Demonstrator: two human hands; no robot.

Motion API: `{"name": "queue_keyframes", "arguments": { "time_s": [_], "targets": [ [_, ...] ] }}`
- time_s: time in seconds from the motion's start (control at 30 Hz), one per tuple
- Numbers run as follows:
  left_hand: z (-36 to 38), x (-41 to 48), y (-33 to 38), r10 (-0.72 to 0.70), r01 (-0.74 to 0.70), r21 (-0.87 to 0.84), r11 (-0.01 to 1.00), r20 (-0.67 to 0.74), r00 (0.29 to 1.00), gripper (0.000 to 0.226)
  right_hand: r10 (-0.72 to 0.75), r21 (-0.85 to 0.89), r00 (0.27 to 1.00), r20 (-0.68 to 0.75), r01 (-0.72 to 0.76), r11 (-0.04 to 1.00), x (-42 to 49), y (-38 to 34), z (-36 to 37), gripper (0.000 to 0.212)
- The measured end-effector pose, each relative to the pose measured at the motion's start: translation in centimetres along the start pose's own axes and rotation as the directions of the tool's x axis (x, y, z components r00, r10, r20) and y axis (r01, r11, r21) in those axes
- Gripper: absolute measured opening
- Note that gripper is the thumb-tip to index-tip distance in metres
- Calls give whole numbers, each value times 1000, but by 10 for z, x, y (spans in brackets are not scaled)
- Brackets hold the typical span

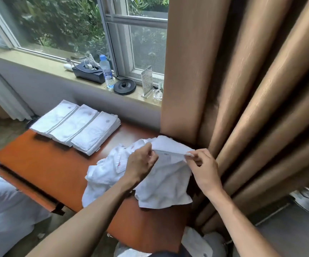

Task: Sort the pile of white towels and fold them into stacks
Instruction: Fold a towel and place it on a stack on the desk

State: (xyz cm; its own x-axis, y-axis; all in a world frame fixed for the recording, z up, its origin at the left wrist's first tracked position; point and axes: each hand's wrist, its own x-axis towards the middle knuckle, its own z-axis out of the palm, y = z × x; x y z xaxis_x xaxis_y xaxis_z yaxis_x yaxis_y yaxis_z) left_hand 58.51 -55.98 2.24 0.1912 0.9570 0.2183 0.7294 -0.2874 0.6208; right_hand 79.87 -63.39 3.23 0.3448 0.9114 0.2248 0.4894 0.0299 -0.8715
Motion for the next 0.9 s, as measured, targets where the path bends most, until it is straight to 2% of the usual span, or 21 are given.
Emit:
{"name": "queue_keyframes", "arguments": {
  "time_s": [0.1,0.2,0.27,0.33,0.4,0.47,0.6,0.7,0.8,0.9],
  "targets": [
    [-9,4,24,46,-32,137,990,-99,994,28,-44,-18,999,-24,43,999,-1,-5,-12,12],
    [-14,4,35,39,-22,264,964,-59,997,22,-126,75,992,6,125,989,0,-15,-18,14],
    [-17,5,38,-4,12,343,939,-24,1000,22,-102,141,993,53,94,986,2,-22,-22,16],
    [-21,8,40,-40,40,348,937,-7,999,20,-67,170,994,85,52,984,4,-25,-25,17],
    [-23,13,43,-105,106,283,953,-19,994,9,-65,173,996,58,54,983,4,-27,-29,18],
    [-24,20,49,-126,135,214,968,-55,991,8,-69,183,998,9,66,981,6,-28,-35,16],
    [-28,28,72,22,-6,132,991,-115,993,11,-46,188,997,-63,57,981,12,-23,-48,13],
    [-37,38,92,80,-80,6,997,-84,993,8,-41,195,998,-55,50,980,17,-26,-52,14],
    [-41,50,106,-9,0,-180,984,-50,999,7,-72,129,997,-35,76,989,20,-32,-56,11],
    [-37,60,104,-152,139,-281,950,-24,988,6,-116,49,987,-110,122,991,21,-34,-63,9]
  ]
}}
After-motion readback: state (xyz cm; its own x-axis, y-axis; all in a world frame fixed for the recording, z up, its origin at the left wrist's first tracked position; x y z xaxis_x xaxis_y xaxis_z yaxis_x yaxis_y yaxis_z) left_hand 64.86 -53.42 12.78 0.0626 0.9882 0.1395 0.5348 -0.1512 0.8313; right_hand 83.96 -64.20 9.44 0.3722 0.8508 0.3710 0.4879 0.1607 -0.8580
